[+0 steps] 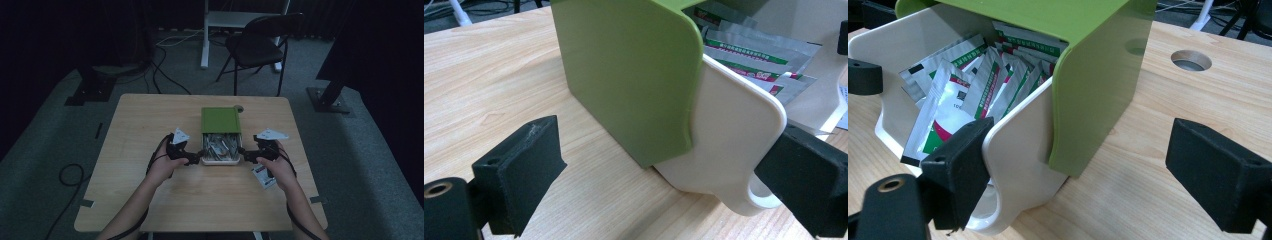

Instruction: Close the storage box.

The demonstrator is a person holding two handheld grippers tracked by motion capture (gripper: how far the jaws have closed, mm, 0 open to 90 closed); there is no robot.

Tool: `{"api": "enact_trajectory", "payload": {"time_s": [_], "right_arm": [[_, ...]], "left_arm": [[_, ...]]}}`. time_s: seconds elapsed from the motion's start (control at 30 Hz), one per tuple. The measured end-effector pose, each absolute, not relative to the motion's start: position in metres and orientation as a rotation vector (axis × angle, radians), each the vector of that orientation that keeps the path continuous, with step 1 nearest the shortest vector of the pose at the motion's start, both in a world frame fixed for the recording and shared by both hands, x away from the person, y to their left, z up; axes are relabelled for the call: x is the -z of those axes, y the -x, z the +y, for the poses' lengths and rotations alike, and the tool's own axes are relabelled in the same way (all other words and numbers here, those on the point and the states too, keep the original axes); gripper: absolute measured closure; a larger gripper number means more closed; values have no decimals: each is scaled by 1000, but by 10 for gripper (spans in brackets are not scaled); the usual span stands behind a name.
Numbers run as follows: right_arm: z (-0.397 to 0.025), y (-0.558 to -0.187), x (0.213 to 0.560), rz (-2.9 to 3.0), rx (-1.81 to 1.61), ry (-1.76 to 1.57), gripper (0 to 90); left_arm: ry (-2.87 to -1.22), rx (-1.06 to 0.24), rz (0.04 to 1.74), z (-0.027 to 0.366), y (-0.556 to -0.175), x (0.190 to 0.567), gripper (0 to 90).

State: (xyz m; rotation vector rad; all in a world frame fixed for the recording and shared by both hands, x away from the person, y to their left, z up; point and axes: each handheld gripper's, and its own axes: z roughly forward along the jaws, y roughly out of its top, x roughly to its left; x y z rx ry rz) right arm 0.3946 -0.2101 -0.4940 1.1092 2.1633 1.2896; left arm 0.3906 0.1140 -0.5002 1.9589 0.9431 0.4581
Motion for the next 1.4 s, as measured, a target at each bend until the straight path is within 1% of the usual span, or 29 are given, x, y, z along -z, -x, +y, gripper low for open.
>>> {"api": "enact_trajectory", "payload": {"time_s": [0.63,1.4], "right_arm": [[-207,-405,489,2158,-1283,-1104,134],[-208,-413,493,2146,-1275,-1145,134]], "left_arm": [[-1940,-462,954,114,-397,502,69],[-1933,-483,980,112,-408,501,69]]}}
